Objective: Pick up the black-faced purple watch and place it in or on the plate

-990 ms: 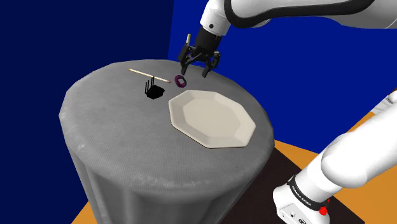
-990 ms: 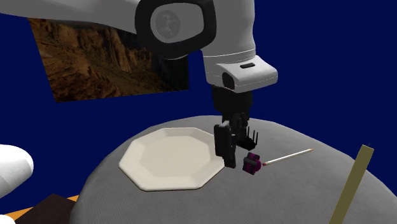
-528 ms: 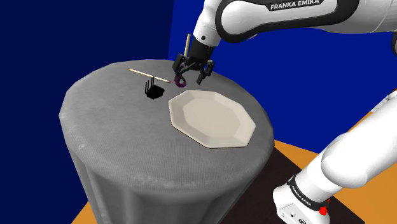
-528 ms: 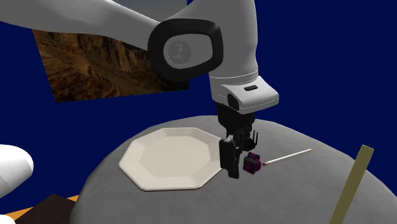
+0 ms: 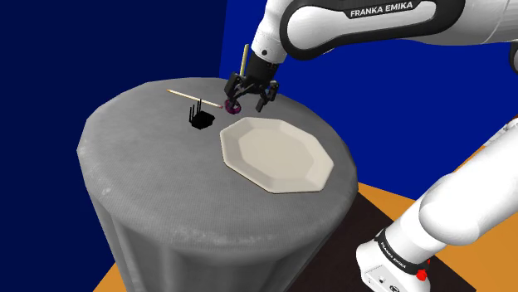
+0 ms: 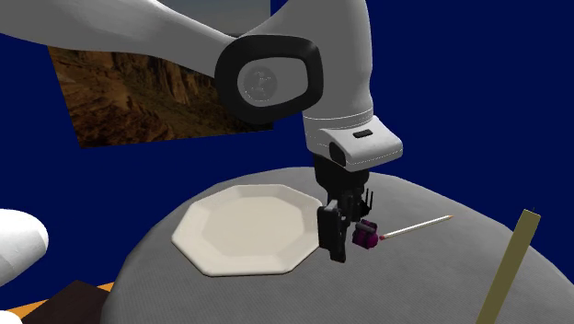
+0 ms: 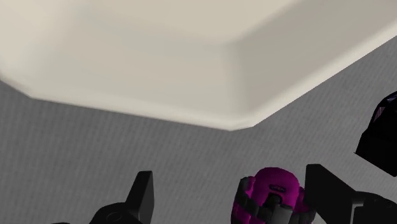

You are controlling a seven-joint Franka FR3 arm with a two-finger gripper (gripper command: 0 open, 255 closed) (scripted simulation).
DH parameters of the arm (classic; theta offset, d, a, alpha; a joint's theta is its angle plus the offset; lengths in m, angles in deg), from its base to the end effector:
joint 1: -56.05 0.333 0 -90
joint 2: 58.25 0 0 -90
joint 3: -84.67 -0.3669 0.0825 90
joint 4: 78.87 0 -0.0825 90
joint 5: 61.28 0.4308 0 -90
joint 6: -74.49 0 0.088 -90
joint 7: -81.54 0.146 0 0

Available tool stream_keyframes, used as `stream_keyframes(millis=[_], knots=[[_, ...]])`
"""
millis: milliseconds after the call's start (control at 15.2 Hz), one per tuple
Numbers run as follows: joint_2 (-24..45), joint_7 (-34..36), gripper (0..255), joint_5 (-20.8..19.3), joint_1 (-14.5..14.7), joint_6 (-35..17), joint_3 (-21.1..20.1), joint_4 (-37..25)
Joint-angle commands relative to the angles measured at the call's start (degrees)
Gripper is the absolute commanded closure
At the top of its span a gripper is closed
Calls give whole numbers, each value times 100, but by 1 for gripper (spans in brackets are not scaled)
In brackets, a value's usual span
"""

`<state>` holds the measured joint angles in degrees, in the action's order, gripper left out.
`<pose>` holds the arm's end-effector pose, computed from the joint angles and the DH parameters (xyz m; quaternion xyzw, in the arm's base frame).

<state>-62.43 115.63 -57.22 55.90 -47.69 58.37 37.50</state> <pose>0.5333 0.2727 0.4855 -0.9928 0.0844 -0.0646 0.0552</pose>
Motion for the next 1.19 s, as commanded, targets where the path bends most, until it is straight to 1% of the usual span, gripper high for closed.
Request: stream_keyframes(millis=[0,594,660,858,924,1122], knots=[[0,0,255,0,0,0,0,0],[0,0,255,0,0,0,0,0],[0,0,0,0,0,0,0,0],[639,263,0,-36,15,877,-35,-1192],[818,336,0,-53,29,1099,-42,-1513],[874,353,0,-78,47,881,-48,-1346]])
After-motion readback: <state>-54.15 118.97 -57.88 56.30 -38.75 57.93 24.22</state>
